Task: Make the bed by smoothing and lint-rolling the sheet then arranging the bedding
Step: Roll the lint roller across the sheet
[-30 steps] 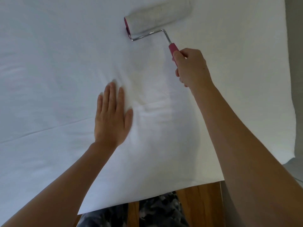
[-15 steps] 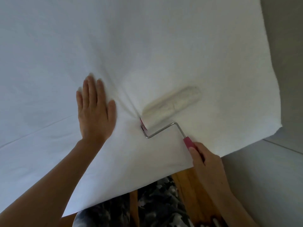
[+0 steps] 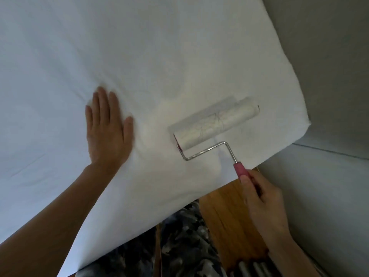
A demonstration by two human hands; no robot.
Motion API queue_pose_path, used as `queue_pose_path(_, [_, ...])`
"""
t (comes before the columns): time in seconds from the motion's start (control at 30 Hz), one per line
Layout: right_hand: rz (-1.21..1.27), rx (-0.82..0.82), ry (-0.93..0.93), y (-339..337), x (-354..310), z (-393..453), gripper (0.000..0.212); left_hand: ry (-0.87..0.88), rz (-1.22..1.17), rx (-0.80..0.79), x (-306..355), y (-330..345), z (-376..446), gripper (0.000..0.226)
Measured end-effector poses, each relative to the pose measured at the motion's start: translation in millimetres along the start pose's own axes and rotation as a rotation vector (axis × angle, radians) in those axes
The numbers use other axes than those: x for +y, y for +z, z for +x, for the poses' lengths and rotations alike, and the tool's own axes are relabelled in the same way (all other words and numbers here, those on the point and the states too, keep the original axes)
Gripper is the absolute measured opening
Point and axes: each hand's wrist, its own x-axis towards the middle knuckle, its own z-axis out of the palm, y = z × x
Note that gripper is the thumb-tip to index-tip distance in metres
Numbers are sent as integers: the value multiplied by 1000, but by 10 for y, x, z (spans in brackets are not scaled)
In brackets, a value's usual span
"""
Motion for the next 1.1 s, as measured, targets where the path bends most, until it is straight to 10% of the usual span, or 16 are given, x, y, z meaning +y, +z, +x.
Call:
queue_pose_path(0.47, [-206, 74, -160, -55, -738, 1287, 31, 0, -13, 58, 1000, 312, 129, 62])
queue_pose_path(1.1, [-288, -31, 128, -719, 1119, -252, 56, 20, -30, 119, 1019, 329, 111, 59])
